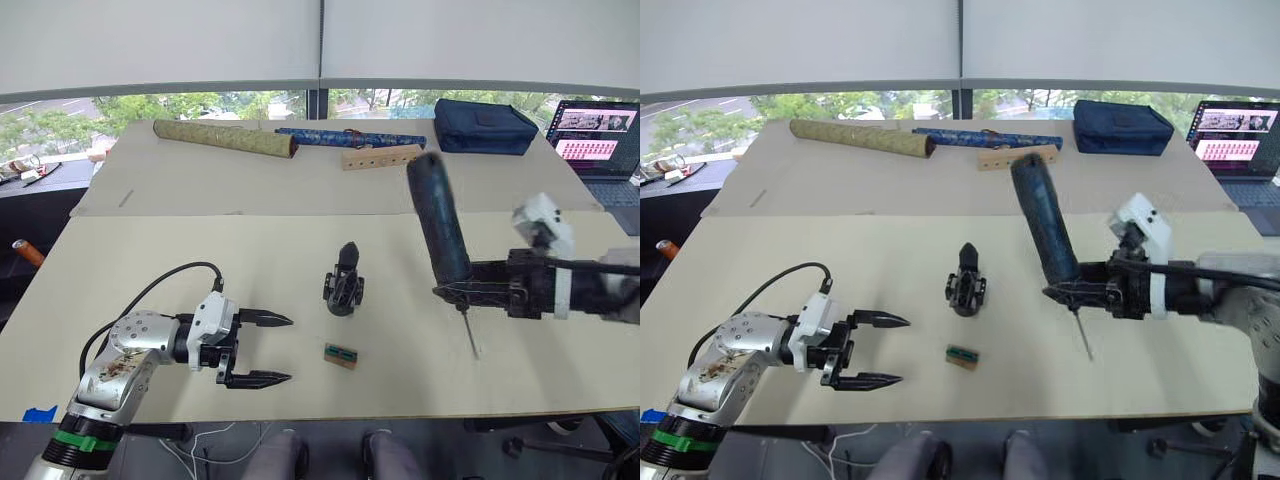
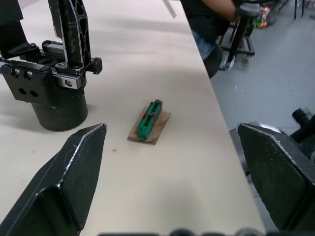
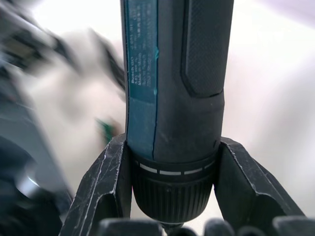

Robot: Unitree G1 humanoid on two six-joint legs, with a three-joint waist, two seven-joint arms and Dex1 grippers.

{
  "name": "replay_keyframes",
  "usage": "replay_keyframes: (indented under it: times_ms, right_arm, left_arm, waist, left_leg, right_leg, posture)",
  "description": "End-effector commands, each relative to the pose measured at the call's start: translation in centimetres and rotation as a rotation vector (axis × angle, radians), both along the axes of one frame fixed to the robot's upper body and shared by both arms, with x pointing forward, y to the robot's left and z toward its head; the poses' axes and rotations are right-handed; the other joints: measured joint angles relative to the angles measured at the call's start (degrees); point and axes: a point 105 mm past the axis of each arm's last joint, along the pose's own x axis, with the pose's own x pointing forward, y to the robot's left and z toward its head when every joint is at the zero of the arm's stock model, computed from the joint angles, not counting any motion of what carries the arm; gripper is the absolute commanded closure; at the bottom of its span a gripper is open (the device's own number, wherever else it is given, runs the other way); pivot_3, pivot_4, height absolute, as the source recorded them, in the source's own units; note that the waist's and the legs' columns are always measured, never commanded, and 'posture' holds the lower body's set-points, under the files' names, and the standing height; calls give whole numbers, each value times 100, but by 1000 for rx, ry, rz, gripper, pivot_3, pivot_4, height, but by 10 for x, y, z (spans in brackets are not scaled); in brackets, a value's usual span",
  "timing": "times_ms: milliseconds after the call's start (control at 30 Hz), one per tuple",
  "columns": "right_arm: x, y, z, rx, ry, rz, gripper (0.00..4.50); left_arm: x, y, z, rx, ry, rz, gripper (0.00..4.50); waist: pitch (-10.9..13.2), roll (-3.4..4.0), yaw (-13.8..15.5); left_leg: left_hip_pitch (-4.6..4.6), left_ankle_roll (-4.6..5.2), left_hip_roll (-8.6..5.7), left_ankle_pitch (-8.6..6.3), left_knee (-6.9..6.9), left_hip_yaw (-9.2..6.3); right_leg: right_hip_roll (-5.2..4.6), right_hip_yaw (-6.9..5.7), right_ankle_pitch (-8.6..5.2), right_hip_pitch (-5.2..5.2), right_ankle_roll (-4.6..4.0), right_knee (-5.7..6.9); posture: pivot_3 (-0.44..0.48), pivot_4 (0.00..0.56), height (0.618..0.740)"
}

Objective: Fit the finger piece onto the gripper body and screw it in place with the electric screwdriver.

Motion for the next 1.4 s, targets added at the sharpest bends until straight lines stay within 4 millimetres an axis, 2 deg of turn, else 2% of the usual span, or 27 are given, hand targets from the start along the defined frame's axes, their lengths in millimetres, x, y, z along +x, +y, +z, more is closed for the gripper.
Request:
replay_keyframes:
  times_ms: [33, 100, 200, 300, 433, 567, 833, 1033, 1100, 1400]
  right_arm:
    - [-24, 21, 24, 155, -262, 142, 2596]
    - [-35, 30, 24, 224, -333, 208, 2596]
    - [-47, 51, 9, 248, -429, 306, 2596]
    - [-48, 61, 4, 299, -512, 325, 2596]
    - [-46, 72, -7, 313, -520, 392, 2596]
    - [-38, 77, -14, 315, -505, 426, 2596]
    - [-19, 90, -16, 307, -532, 453, 2596]
    - [-19, 92, -28, 280, -532, 520, 2596]
    - [-17, 93, -30, 282, -531, 523, 2596]
    - [-15, 91, -40, 277, -506, 537, 2596]
  left_arm:
    - [-1, -2, -4, 29, -28, -33, 0]
    - [0, -4, -6, 29, -30, -36, 0]
    - [4, -17, -12, 10, -20, -38, 0]
    - [7, -28, -18, 5, -22, -36, 0]
    - [14, -39, -28, 5, -23, -5, 0]
    - [22, -47, -38, 21, -37, 18, 0]
    - [22, -57, -54, 47, -35, 28, 0]
    - [20, -64, -59, 35, -14, 27, 0]
    - [20, -67, -60, 34, -8, 26, 0]
    - [18, -76, -61, 35, 13, -9, 0]
  waist:
    - [0, -1, -8]
    - [0, 0, -29]
    - [1, 1, -17]
    - [2, 1, -65]
    - [3, -1, -76]
    - [3, -1, -68]
    - [3, -2, -56]
    - [3, -1, -33]
    - [3, -1, -25]
    - [3, -1, -7]
  left_leg:
    - [5, 19, 3, -11, 1, -1]
    - [9, 21, 0, -11, -4, 2]
    - [14, 13, -6, -5, -2, -2]
    - [28, 9, -12, -2, 5, 7]
    - [46, 15, -15, -5, 22, 10]
    - [56, 9, -12, -2, 20, 2]
    - [56, -20, -13, 15, 16, 2]
    - [57, -9, -16, 9, 18, 0]
    - [69, 17, -16, -7, 18, -3]
    - [90, 22, -16, -10, 16, -4]
  right_leg:
    - [0, -1, 0, 5, 0, 0]
    - [4, 2, 0, 2, 0, 8]
    - [9, 0, 0, 1, 0, 25]
    - [14, 1, -1, 12, 1, 34]
    - [16, 2, -2, 20, 2, 54]
    - [23, -1, -3, 28, 0, 59]
    - [21, 0, -3, 27, 0, 56]
    - [13, 0, -3, 35, 0, 52]
    - [13, -2, -3, 46, 0, 52]
    - [11, -3, -3, 69, 0, 47]
  posture:
    - [0, 150, 740]
    - [0, 150, 740]
    - [0, 150, 740]
    - [0, 150, 740]
    - [0, 150, 740]
    - [0, 150, 740]
    - [0, 150, 740]
    - [0, 150, 740]
    - [0, 150, 740]
    - [0, 150, 740]
